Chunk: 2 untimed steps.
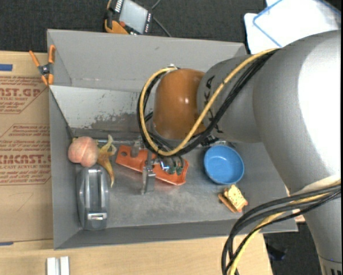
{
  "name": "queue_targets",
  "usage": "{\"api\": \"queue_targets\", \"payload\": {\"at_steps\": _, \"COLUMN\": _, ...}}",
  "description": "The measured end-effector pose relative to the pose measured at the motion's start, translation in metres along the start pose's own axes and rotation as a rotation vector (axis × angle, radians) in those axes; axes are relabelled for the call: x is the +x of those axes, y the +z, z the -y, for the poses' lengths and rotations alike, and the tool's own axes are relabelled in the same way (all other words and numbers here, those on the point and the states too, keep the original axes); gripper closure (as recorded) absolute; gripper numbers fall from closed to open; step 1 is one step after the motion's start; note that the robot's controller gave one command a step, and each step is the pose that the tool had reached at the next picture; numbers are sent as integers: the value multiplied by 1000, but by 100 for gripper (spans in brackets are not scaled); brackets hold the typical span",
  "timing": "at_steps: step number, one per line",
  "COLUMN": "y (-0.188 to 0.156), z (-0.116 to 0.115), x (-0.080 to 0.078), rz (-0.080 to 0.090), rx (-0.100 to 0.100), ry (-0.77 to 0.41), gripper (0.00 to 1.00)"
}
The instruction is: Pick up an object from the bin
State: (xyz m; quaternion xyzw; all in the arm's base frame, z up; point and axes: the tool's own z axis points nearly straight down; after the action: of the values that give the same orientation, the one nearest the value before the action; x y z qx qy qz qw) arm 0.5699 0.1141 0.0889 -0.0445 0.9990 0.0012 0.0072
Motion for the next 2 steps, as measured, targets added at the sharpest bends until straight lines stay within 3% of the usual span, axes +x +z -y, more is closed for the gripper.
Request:
{"api": "queue_targets", "payload": {"at_steps": 1, "y": 19, "z": -6, "x": 23, "rz": 4, "rx": 0, "ry": -95, "gripper": 0}}
{"api": "queue_targets", "payload": {"at_steps": 2, "y": 16, "z": 27, "x": 15, "rz": 9, "rx": -5, "ry": 2, "gripper": 100}}
